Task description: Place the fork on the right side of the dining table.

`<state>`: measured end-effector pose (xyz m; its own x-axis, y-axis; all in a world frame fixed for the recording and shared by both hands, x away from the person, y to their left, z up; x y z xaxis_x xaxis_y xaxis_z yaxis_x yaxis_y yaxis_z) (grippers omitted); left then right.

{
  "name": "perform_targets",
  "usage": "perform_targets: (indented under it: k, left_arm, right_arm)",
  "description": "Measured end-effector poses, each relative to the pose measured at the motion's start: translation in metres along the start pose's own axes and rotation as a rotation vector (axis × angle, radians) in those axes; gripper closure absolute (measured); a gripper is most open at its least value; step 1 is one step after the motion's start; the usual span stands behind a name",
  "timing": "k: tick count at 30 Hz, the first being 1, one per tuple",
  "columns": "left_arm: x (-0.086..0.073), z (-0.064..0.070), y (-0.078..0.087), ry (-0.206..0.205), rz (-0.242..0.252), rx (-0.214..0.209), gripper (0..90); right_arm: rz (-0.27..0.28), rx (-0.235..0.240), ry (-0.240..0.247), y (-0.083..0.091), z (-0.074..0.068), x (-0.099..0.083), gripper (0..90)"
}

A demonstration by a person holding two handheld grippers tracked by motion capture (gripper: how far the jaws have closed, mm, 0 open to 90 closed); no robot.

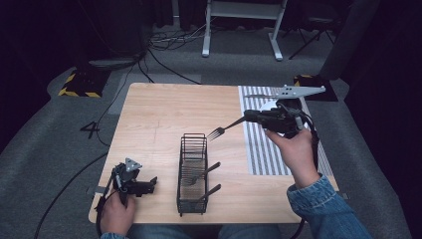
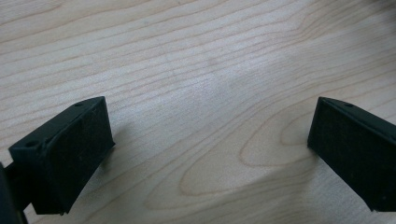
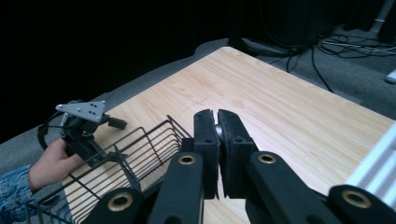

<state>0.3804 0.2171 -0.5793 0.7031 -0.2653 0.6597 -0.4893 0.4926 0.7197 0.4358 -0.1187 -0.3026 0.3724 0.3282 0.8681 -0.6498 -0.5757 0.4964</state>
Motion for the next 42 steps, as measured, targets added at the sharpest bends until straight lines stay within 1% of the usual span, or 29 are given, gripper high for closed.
perform_targets:
  k: [4, 5, 9, 15, 19, 27, 33, 37, 42]
  left_arm:
    - [0.000, 0.000, 0.000, 0.000, 0.000, 0.000, 0.1]
    - [0.000, 0.000, 0.000, 0.000, 0.000, 0.000, 0.1]
    - [0.000, 0.000, 0.000, 0.000, 0.000, 0.000, 0.1]
    - [0.000, 0.000, 0.000, 0.000, 0.000, 0.000, 0.1]
    - [0.000, 0.000, 0.000, 0.000, 0.000, 0.000, 0.1]
    - [0.000, 0.000, 0.000, 0.000, 0.000, 0.000, 0.1]
    - [0.000, 0.000, 0.000, 0.000, 0.000, 0.000, 0.1]
    - [0.000, 0.000, 0.000, 0.000, 0.000, 0.000, 0.1]
    - [0.000, 0.000, 0.000, 0.000, 0.000, 0.000, 0.1]
  right_arm:
    - [0.008, -0.028, -0.015, 0.009, 0.014, -0.002, 86.8]
    - [0.009, -0.041, -0.024, 0.013, 0.020, -0.004, 86.9]
    - [0.010, -0.070, -0.047, 0.020, 0.035, -0.008, 86.8]
    - [-0.005, -0.123, -0.076, 0.028, 0.060, -0.018, 86.8]
    - [-0.016, -0.155, -0.111, 0.032, 0.078, -0.027, 86.8]
    - [-0.035, -0.215, -0.172, 0.035, 0.111, -0.043, 86.8]
    - [-0.058, -0.266, -0.202, 0.034, 0.132, -0.056, 86.8]
    - [-0.078, -0.293, -0.227, 0.032, 0.145, -0.068, 86.8]
    - [-0.104, -0.327, -0.241, 0.028, 0.158, -0.082, 86.8]
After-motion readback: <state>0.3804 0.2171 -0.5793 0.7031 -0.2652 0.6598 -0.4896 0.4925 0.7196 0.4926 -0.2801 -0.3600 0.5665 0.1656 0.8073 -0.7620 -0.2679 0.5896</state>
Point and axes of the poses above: each handheld gripper's, and its own axes: y roughly backward along the jaws, x roughly out of its top, z roughly to its right, the point moved 9 cm from there along -y, roughly forward along the jaws, and after that the axes turned 14 degrees about -x, right-handed, at the moved point
